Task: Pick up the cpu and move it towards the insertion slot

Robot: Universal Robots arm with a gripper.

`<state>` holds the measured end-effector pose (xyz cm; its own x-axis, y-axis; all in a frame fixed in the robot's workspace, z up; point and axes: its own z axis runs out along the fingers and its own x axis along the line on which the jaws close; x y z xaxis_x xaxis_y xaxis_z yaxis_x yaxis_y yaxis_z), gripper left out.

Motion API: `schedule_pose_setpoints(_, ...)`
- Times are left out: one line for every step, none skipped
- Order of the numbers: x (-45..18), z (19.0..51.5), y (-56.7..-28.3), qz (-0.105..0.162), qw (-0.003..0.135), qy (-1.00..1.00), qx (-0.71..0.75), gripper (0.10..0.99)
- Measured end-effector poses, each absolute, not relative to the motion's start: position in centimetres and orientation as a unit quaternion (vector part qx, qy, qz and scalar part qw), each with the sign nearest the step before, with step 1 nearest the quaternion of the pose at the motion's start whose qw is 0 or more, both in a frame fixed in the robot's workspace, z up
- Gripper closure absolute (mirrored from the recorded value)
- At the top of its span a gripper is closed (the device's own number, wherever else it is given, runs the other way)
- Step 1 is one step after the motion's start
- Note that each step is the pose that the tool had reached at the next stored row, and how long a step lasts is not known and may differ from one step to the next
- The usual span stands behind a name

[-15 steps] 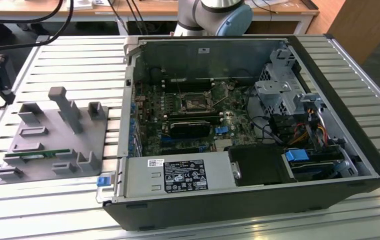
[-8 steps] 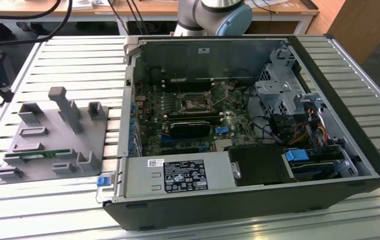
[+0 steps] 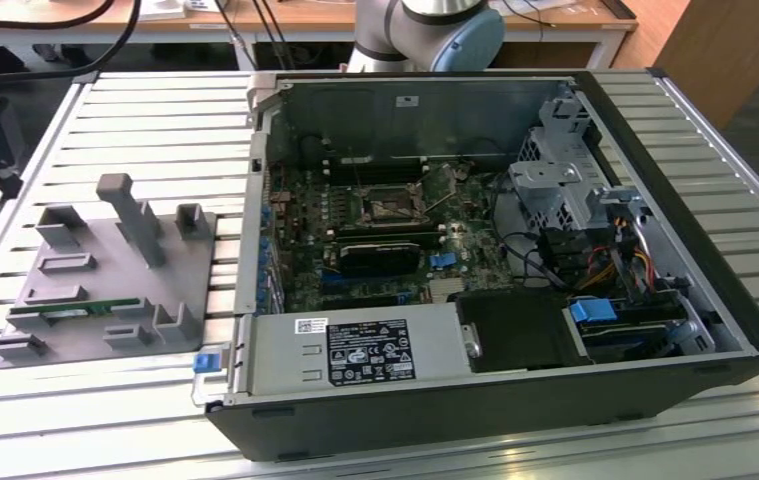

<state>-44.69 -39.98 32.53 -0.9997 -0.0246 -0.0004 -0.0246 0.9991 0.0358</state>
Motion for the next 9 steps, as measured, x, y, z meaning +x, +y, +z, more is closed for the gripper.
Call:
schedule_pose_setpoints(-44.69, 32.60, -39.98, -0.018, 0.000, -1.000, 0.012, 0.541)
schedule_pose_setpoints(-44.69, 32.67, -39.97, -0.018, 0.000, -1.000, 0.012, 0.541)
schedule_pose_setpoints(-44.69, 32.74, -39.97, -0.018, 0.000, -1.000, 0.012, 0.541)
schedule_pose_setpoints(-44.69, 32.81, -39.96, -0.018, 0.000, -1.000, 0.012, 0.541)
schedule_pose_setpoints(-44.69, 32.91, -39.96, -0.018, 0.000, -1.000, 0.012, 0.541)
schedule_pose_setpoints(-44.69, 32.99, -39.96, -0.018, 0.000, -1.000, 0.012, 0.541)
schedule_pose_setpoints(-44.69, 33.07, -39.95, -0.018, 0.000, -1.000, 0.012, 0.541)
schedule_pose_setpoints(-44.69, 33.14, -39.94, -0.018, 0.000, -1.000, 0.012, 0.541)
schedule_pose_setpoints(-44.69, 33.21, -39.94, -0.018, 0.000, -1.000, 0.012, 0.541)
